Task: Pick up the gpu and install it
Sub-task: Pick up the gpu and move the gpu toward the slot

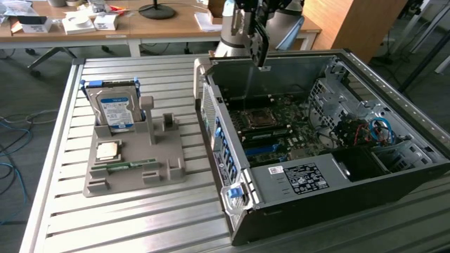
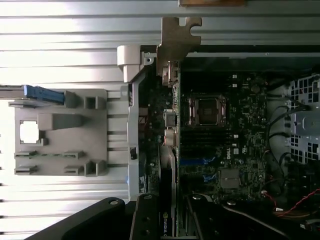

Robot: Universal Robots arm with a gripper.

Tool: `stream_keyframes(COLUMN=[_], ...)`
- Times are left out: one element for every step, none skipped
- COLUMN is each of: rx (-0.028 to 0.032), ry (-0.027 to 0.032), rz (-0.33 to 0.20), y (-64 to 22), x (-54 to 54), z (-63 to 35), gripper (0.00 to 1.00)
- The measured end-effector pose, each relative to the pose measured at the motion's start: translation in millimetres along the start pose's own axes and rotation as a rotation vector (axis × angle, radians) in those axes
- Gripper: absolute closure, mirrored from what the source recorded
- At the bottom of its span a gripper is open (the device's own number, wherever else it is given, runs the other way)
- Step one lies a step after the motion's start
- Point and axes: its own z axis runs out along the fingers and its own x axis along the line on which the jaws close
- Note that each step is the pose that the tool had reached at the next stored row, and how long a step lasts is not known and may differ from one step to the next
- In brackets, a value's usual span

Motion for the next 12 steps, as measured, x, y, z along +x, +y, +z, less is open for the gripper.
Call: stream_keyframes(rx=[-0.0007,-0.0014,-0.0022,-0.0029,-0.0037,-0.0045,-0.0053,-0.0061,-0.0070,-0.0078,-0.0088,-0.0097], ry=[0.0002,0.0004,0.0005,0.0007,0.0008,0.0010,0.0011,0.0013,0.0014,0.0015,0.0017,0.0018], rz=[0.000,0.000,0.000,0.000,0.000,0.000,0.000,0.000,0.000,0.000,0.000,0.000], y=[0.2,0.4,0.6,0.8,1.0,1.2,1.4,1.6,1.8,2.0,2.2,2.4], x=[-4.6,-9.0,-13.9,-18.4,-22.9,-27.4,-31.9,-36.3,-41.1,-45.6,-50.2,-54.6], z=[0.1,0.1,0.2,0.2,0.3,0.3,0.4,0.4,0.5,0.5,0.6,0.7], gripper=[0.74,0.74,0.74,0.74,0.74,0.74,0.74,0.74,0.74,0.74,0.74,0.74])
